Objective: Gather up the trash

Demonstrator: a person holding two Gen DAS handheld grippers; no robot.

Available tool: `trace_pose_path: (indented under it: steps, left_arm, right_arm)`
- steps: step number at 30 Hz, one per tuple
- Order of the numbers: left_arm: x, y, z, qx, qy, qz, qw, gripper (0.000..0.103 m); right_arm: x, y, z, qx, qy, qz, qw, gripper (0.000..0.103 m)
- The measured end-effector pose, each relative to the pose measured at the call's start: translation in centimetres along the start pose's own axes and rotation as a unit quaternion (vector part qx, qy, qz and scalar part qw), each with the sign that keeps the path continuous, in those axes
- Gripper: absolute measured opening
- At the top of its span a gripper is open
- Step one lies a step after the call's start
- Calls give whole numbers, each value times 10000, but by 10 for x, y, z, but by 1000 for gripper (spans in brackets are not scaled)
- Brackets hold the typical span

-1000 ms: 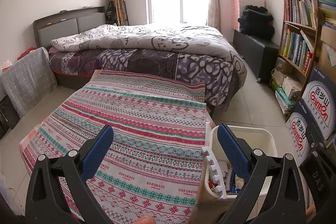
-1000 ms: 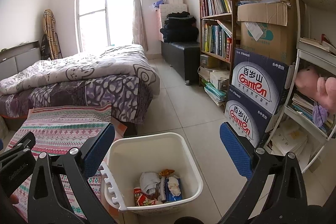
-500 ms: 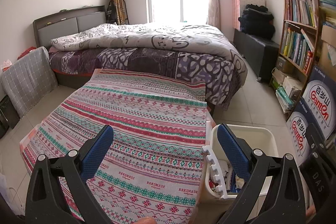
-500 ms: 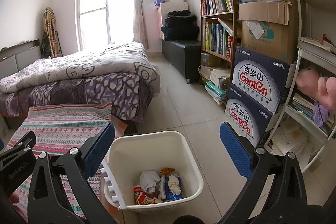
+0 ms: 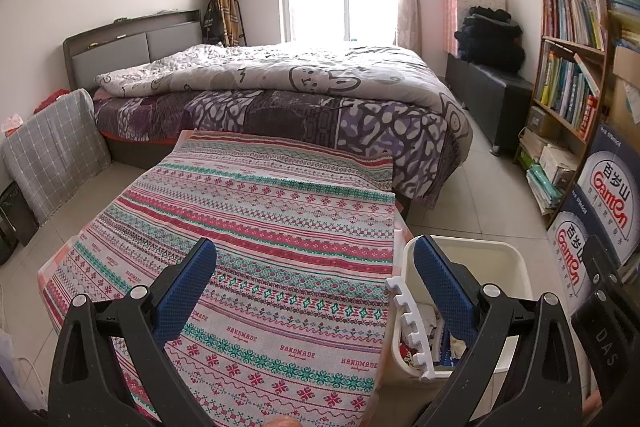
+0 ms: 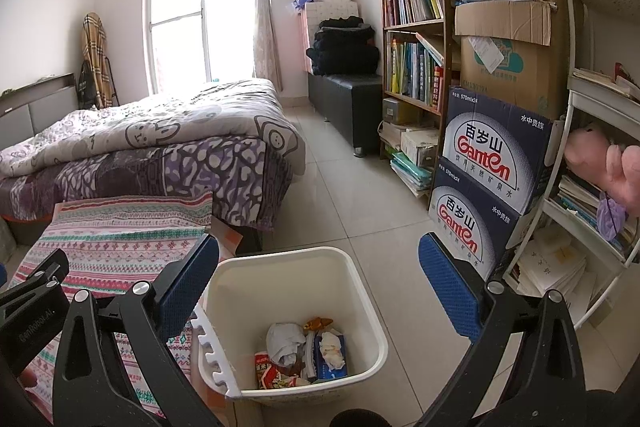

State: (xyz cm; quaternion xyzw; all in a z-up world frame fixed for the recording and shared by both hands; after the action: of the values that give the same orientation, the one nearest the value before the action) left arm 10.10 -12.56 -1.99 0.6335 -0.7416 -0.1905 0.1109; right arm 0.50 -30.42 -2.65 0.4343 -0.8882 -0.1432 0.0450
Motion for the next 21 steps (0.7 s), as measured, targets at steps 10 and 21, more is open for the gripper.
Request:
trace_pose_path:
  steps: [10, 21]
  left_arm:
    - [1, -1, 0, -1, -8, -9, 10000, 96]
    - [1, -2, 3, 44, -91, 45, 9999, 96]
  right_arm:
    - [1, -2, 8, -94, -5, -25, 10000, 96]
    - [0, -5, 9, -224, -13, -54, 9997, 96]
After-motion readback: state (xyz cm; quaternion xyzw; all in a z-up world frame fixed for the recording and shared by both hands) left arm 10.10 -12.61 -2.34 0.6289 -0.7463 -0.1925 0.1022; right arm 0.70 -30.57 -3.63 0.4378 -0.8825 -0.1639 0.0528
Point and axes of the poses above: each gripper's, at about its wrist camera, not at the fingertips, and y roughly against the way its jaws point, x to its right, z to its underside, the point moved 4 cm from there along -y, roughly the way its jaws point, and after that the axes turned 10 degrees about x, right-handed, at the moved point
